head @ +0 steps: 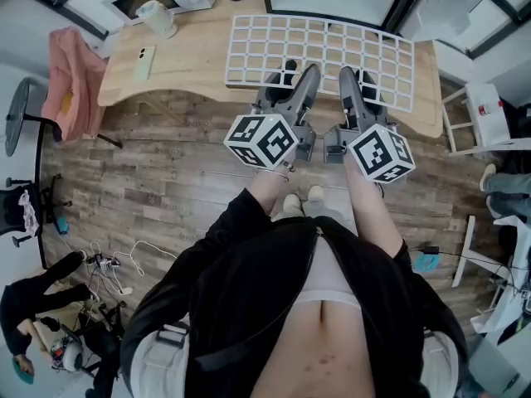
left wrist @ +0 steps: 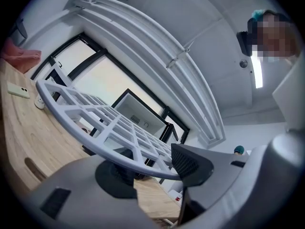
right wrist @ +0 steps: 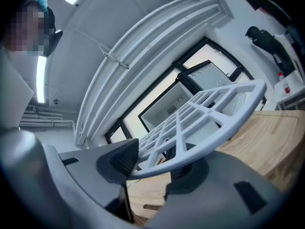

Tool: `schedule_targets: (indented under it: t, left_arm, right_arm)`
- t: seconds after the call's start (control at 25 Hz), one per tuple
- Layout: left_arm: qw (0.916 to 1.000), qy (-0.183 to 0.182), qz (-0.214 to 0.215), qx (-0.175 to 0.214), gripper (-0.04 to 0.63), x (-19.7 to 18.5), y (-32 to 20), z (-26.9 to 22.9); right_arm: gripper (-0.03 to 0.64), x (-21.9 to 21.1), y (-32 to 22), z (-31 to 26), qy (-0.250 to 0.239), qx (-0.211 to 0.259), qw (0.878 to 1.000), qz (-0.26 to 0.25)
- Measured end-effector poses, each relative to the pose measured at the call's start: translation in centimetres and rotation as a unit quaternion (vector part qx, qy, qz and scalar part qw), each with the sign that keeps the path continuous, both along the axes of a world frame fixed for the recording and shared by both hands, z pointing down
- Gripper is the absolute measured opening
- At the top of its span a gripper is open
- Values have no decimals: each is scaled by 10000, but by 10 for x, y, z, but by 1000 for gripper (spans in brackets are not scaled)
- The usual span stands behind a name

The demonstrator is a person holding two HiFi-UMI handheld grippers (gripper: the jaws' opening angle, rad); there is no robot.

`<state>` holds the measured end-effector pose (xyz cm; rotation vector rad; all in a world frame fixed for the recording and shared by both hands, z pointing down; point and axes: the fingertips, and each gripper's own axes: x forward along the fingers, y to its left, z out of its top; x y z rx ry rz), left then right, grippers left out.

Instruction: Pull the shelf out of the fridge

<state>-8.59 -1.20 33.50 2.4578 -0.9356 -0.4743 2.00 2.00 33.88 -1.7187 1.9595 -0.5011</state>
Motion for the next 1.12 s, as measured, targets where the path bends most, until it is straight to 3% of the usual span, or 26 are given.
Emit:
schedule_targets:
  t: [0.36, 1.12]
  left_arm:
    - [9999, 42, 83, 61, 215, 0, 44, -5]
    - [9996, 61, -276, -21, 215, 12, 181, -5]
  right_arm:
    - [193, -1, 45, -6, 59, 104, 9999, 75]
    - [193, 13, 175, -6, 45, -14, 9996, -283]
